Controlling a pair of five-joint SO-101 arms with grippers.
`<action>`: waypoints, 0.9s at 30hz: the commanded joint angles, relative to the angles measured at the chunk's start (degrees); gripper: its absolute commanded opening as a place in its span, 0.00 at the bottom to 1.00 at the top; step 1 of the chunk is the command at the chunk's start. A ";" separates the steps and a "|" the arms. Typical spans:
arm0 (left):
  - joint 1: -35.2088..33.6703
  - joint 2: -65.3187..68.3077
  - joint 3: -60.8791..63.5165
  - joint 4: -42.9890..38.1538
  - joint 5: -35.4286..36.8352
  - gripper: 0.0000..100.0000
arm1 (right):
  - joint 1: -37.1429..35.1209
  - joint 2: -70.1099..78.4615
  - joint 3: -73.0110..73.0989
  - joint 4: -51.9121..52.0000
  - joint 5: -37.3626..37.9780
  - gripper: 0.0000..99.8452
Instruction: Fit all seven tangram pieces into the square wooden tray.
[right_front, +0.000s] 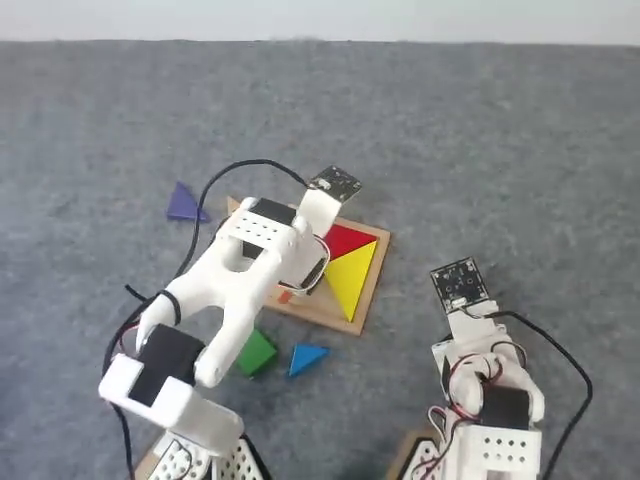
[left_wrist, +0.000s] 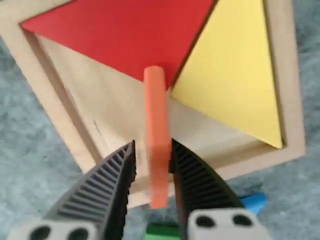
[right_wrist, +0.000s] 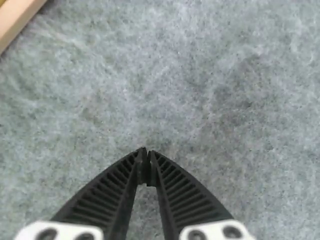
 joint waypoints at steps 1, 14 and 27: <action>-0.18 -3.08 -0.40 -0.35 0.62 0.12 | -0.22 -0.92 0.97 0.13 0.44 0.01; -6.24 -3.16 -1.89 -0.53 -2.11 0.12 | -0.22 -0.92 0.97 0.13 0.44 0.01; -5.89 -2.99 -1.63 -0.62 -1.49 0.12 | -0.22 -0.92 0.97 0.13 0.44 0.01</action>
